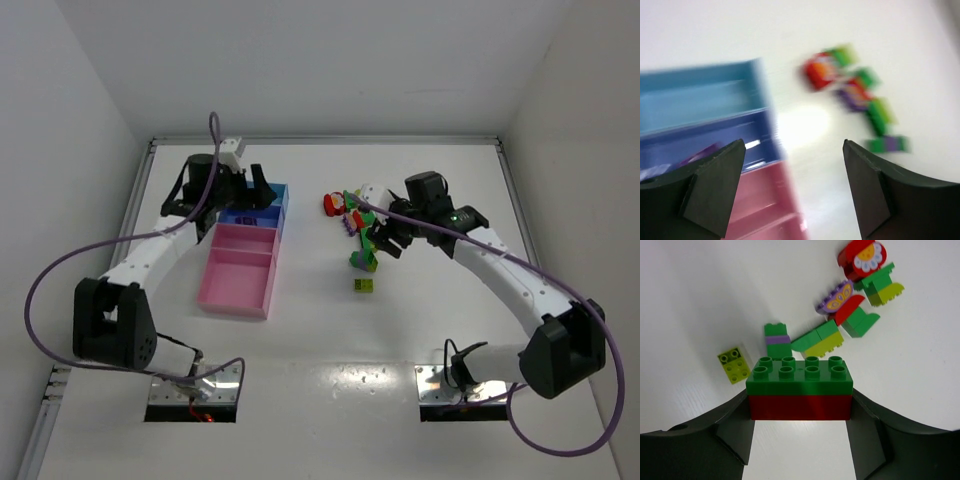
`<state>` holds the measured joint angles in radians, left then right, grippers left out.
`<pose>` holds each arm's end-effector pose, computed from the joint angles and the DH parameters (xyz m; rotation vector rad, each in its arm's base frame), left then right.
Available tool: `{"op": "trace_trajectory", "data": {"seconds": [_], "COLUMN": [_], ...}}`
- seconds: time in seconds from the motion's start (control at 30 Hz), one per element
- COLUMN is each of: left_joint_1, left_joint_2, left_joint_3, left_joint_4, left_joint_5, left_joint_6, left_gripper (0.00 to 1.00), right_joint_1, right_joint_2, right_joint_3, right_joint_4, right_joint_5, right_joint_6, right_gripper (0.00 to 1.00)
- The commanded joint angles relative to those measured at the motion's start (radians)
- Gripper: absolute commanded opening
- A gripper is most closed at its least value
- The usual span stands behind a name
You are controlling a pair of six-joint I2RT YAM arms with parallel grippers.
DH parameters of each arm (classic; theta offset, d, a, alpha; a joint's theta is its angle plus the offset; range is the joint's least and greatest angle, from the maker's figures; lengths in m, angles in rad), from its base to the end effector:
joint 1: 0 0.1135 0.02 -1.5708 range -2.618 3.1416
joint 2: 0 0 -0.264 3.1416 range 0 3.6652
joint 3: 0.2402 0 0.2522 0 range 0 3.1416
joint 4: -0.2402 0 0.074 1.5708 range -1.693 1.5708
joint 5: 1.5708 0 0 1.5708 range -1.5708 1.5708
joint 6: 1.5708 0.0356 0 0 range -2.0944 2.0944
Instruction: Sort the legos into containers by color
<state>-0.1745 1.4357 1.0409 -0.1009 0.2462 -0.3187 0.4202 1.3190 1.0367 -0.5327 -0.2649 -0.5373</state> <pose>0.3226 -0.0657 0.2846 0.0032 2.0974 -0.5554 0.2523 0.1229 0.2797 -1.1985 2.0382 0.2592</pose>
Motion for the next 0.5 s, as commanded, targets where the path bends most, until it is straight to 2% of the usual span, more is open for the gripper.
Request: {"op": "trace_trajectory", "data": {"seconds": [0.0,0.1,0.2,0.3,0.47], "left_joint_1": [-0.012,-0.075,-0.105,-0.131,-0.164], "left_joint_2": [-0.066,-0.031,-0.017,0.031,0.083], "left_joint_3": [-0.024,-0.015,-0.036,-0.016,0.033], "left_joint_4": [0.15,0.212,0.294,0.317,0.328], "left_joint_5": [0.577,0.706,0.716,0.74,0.762], "left_joint_6": [-0.006,-0.084,-0.169,-0.227,-0.266], "left_gripper": [0.85,0.85,0.85,0.85,0.85], "right_joint_1": [0.003,0.003,0.003,0.023,0.066], "right_joint_2": [-0.044,-0.023,0.008,0.054,0.104], "right_joint_3": [0.064,0.079,0.123,0.158,0.213], "right_joint_4": [0.043,0.065,0.105,0.126,0.126], "right_joint_5": [-0.141,-0.279,-0.365,-0.375,-0.366], "right_joint_6": [0.025,0.054,0.106,0.161,0.161], "right_gripper": [0.22,0.22,0.23,0.24,0.24]}}
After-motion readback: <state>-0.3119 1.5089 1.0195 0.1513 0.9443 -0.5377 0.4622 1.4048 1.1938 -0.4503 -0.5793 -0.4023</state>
